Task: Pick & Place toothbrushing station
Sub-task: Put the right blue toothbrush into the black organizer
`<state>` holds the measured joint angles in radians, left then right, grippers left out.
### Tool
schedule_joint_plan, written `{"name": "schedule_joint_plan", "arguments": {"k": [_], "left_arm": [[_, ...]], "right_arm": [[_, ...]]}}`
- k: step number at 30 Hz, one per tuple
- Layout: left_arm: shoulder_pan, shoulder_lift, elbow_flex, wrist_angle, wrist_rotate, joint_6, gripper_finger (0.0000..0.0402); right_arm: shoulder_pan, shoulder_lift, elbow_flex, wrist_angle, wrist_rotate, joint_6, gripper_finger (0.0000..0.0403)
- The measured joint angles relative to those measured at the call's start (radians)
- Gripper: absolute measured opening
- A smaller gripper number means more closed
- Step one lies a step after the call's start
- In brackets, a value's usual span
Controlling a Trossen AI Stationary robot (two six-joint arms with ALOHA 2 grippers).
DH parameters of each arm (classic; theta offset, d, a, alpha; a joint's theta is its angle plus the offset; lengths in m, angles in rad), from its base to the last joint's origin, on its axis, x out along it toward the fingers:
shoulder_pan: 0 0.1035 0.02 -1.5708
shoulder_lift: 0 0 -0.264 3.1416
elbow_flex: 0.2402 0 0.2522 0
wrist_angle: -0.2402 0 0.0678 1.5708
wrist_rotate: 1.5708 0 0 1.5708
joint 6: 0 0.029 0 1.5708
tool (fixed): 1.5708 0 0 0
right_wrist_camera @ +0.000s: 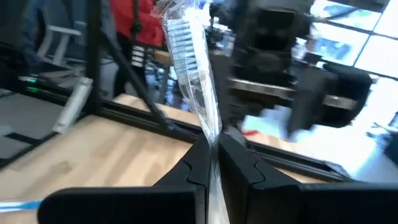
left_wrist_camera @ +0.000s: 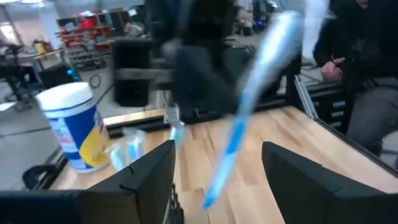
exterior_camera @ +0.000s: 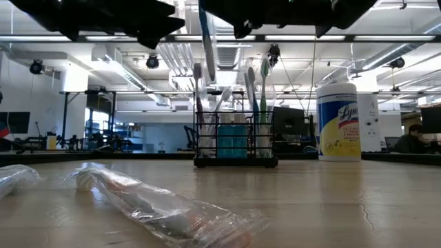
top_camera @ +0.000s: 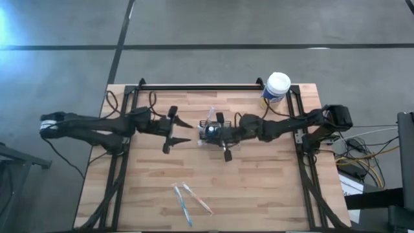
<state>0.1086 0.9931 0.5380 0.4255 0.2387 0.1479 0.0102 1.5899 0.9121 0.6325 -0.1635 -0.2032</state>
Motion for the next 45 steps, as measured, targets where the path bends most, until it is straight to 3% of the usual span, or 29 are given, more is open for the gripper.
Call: {"name": "schedule_joint_plan", "arguments": {"k": [14,25,39,45], "left_arm": [[0.0,0.151,0.103,0.075,0.017,0.034,0.0245],[-0.003,0.167,0.116,0.094,0.065,0.0,0.0236],[-0.008,0.203,0.14,0.117,0.065,-0.002,0.0167],[-0.008,0.202,0.131,0.143,0.091,0.011,0.0104]], "right_arm": [[-0.053,0.018,-0.003,0.018,-0.057,-0.007,0.0017],[-0.052,0.017,-0.004,0.037,-0.054,0.005,0.0018],[-0.059,0.017,-0.002,0.038,-0.043,0.012,0.0018],[-0.059,0.016,-0.002,0.037,-0.043,0.012,0.0018]]}}
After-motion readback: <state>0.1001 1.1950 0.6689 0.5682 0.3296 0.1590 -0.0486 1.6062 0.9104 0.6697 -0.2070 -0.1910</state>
